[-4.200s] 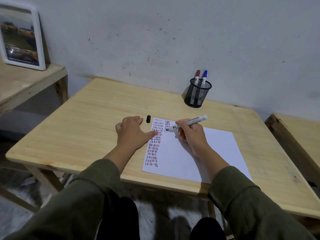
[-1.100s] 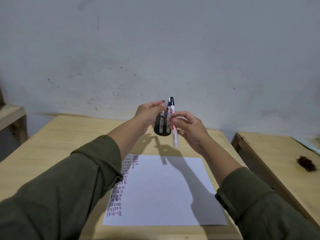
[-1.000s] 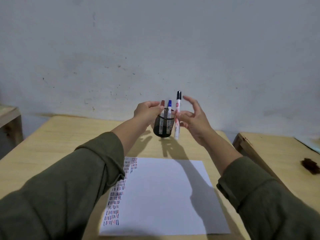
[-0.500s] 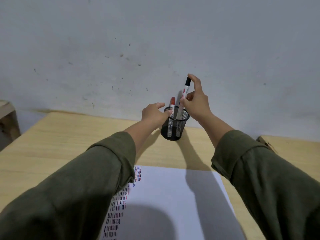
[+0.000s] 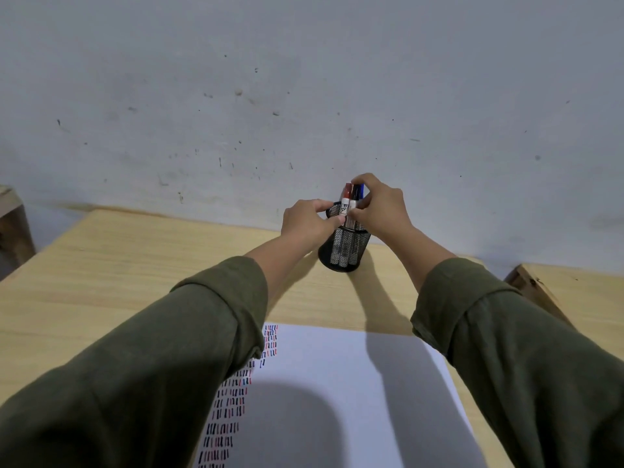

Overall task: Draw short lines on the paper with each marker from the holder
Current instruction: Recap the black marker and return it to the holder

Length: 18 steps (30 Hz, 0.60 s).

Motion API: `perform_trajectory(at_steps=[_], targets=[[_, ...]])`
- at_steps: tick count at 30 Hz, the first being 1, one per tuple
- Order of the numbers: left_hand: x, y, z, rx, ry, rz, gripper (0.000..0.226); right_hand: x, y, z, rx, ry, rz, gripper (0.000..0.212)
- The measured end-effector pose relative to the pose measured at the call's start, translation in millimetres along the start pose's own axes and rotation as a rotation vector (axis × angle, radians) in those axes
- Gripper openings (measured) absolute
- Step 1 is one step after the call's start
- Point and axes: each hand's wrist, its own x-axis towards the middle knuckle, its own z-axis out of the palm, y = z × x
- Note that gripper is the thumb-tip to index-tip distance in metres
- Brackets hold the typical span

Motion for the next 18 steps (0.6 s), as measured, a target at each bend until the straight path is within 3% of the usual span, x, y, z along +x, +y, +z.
perform_trajectory(at_steps=[9,18], targets=[[2.8,-4.1,3.2,-0.047,0.009,-0.010,0.045,10.3,-0.8,2.9,-0.203,-0.044,-0.045,0.058],[0.3,-5.3,5.8,-0.123,0.024,-0.037,0.046,1.7,-3.0,-2.1,-0.094,0.015,-0.082,0.035]])
